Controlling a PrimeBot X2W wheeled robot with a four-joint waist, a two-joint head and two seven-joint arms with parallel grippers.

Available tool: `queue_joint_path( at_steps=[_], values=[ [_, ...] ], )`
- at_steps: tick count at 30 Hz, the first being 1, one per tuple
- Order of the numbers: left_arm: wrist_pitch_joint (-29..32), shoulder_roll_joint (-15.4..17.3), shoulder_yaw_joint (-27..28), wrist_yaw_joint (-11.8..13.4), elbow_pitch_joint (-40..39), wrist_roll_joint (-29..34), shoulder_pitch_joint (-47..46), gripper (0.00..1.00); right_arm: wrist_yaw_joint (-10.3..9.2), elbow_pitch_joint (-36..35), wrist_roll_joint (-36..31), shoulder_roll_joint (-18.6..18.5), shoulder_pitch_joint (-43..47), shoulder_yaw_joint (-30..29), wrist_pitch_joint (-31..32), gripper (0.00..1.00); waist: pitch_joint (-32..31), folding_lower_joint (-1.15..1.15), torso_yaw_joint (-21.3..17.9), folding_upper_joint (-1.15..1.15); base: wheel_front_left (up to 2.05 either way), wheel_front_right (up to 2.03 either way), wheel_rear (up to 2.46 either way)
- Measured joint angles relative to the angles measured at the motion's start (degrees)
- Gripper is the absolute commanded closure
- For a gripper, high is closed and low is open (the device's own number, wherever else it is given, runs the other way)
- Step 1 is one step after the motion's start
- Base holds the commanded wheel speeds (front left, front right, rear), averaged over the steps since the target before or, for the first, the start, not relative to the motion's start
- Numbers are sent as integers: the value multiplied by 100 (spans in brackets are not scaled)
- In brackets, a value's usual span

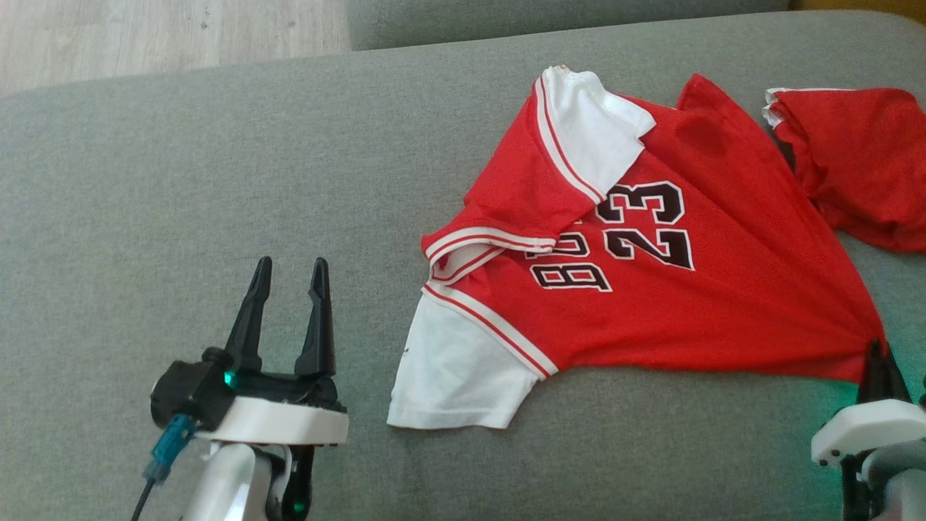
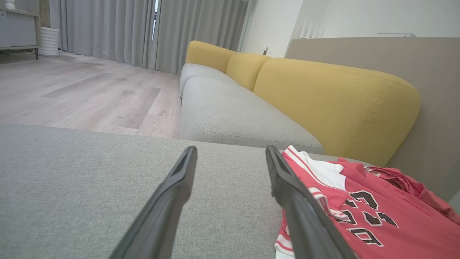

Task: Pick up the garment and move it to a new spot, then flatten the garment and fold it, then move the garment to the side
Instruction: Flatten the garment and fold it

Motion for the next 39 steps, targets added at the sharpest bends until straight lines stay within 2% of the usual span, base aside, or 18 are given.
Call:
queue_joint_path(
  at_steps=[1, 2, 3, 9, 15, 20, 28, 34, 39],
  values=[
    [0, 0, 0, -1, 2, 0, 0, 0, 0, 16, 0, 3, -10, -19, 1, 100, -6, 0, 0, 0, 0, 0, 0],
    [0, 0, -2, 0, 4, 0, 0, 0, -1, 48, -5, 8, -32, -36, 10, 60, -11, 0, 1, 0, 0, 0, 0],
    [0, 0, -3, -1, 8, 0, 0, 0, 0, 68, -10, 8, -62, -30, -4, 0, -15, 0, 3, 0, 0, 0, 0],
    [0, 0, -12, -1, 30, -1, 1, 0, -1, -164, 471, 0, -219, 505, -307, 0, -58, 0, 39, 0, 0, 0, 0],
    [0, 0, -51, -1, 53, -8, 1, 0, 0, -1054, 1300, -7, -194, 2000, -421, 0, -124, 0, 171, 0, 0, 0, 0],
    [0, 0, -93, 0, 42, -10, 5, 0, -1, -1378, 1445, -7, -160, 2817, -435, 0, -155, 0, 317, 0, 0, 0, 0],
    [0, 0, -187, 1, -25, -21, 6, 0, 0, -1184, 1582, -13, -118, 3020, -242, 0, -60, 0, 558, 0, 0, 0, 0],
    [0, 0, -291, 1, -21, -58, -97, 0, 0, -533, 1751, -22, -745, 3078, 220, 0, 161, 0, 716, 0, 0, 0, 0],
    [0, -1, -492, 2, 25, -113, -287, 0, -1, 339, 2147, -33, -1529, 3067, 531, 0, 360, 1, 967, 0, 0, 0, 0]
  ],
)
